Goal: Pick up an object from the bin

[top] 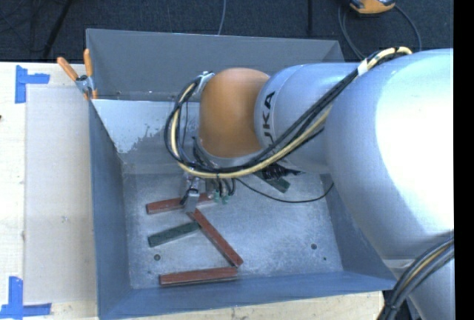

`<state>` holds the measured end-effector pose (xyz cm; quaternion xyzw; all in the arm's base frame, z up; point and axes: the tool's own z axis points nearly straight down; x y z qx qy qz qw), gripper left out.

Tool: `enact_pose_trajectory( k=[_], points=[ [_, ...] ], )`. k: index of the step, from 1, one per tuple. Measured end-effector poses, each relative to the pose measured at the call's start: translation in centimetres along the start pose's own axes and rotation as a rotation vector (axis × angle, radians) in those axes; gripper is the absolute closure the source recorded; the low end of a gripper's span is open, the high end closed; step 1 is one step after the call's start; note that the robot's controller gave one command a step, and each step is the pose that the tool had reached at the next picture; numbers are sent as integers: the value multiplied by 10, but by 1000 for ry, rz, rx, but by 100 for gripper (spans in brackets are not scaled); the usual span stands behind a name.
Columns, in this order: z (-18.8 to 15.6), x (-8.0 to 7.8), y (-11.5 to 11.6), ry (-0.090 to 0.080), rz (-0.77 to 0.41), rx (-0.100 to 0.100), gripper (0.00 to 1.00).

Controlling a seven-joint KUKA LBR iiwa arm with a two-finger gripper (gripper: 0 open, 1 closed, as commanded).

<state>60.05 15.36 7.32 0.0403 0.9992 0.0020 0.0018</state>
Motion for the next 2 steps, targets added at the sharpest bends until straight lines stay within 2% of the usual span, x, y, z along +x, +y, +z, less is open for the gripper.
enact_pose_trajectory(
  k=[1,2],
  points=[
    [0,0,0,0,0,0,100],
    [-48,6,-2,10,11,5,100]
  ],
)
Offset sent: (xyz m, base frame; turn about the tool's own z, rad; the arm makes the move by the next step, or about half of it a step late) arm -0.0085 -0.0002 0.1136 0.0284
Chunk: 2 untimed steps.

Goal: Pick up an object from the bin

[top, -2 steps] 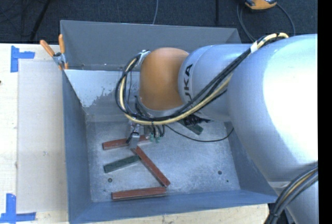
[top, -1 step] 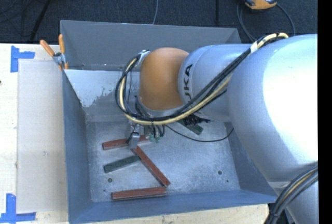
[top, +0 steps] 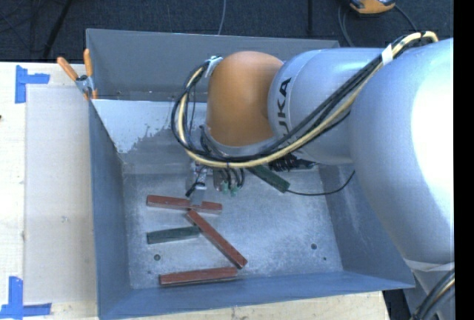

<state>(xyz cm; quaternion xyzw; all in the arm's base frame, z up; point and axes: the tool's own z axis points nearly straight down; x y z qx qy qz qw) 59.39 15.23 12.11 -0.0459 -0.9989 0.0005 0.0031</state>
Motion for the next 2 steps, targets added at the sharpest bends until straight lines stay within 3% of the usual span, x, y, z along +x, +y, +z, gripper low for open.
enact_pose_trajectory(
  k=[1,2],
  points=[
    [-77,-20,7,-7,-4,-3,100],
    [-77,-20,7,-7,-4,-3,0]
  ],
)
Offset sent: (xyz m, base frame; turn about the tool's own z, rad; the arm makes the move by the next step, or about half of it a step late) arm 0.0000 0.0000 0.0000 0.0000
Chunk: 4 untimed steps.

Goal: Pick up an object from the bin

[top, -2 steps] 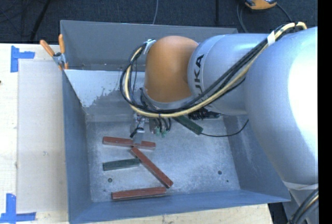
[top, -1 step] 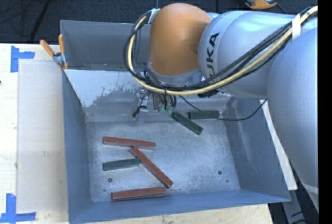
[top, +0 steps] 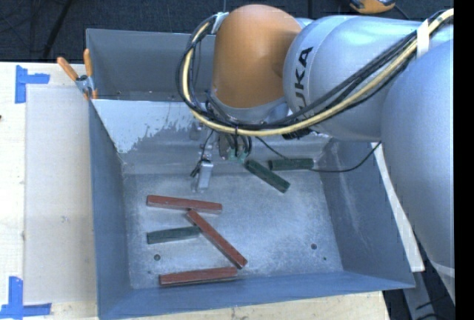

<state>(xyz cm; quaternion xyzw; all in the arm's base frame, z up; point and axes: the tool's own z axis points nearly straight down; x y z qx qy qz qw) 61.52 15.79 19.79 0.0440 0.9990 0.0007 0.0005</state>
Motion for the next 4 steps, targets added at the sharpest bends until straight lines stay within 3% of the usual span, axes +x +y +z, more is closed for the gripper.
enact_pose_trajectory(
  k=[1,2,3,4],
  points=[
    [0,0,0,0,0,0,0],
    [47,9,-6,-3,-81,1,0],
    [126,31,-1,0,-208,-1,100],
    [127,31,-2,-1,-207,0,0]
  ],
)
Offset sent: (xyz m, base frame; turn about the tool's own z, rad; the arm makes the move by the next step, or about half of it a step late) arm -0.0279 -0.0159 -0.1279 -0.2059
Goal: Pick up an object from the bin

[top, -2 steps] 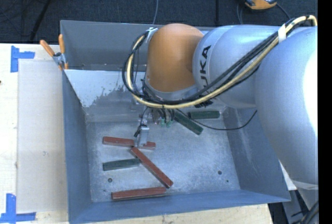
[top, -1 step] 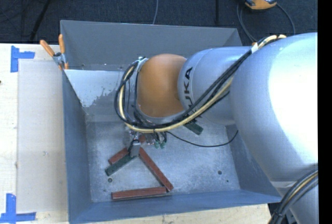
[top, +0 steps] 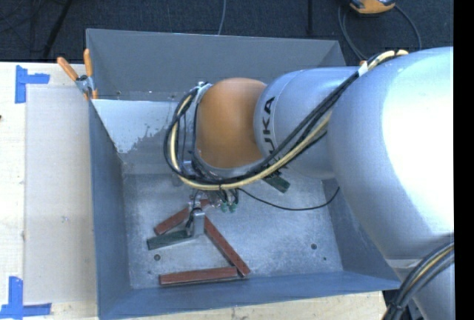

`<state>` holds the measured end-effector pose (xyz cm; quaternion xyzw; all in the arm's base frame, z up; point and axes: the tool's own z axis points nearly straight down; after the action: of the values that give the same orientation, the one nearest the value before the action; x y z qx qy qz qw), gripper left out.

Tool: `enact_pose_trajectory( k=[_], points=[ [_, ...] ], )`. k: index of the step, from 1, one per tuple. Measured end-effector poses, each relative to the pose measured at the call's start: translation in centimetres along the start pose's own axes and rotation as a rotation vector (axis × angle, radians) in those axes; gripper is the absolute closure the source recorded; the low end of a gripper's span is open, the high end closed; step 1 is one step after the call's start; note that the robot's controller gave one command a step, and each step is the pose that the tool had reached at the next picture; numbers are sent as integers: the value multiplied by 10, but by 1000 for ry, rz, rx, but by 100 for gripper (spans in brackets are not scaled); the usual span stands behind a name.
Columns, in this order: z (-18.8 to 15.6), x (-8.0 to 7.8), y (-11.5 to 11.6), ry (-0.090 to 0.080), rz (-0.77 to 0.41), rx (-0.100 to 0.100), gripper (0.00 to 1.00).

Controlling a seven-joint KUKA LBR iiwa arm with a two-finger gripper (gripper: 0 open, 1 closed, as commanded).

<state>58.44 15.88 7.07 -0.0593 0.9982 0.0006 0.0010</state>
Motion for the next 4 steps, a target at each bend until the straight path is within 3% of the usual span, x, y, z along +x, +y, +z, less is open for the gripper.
enact_pose_trajectory(
  k=[1,2,3,4],
  points=[
    [-2,0,1,2,0,-1,100],
    [0,0,0,1,1,0,0],
    [0,0,1,0,2,-1,100],
    [0,0,1,0,2,-1,100]
  ],
)
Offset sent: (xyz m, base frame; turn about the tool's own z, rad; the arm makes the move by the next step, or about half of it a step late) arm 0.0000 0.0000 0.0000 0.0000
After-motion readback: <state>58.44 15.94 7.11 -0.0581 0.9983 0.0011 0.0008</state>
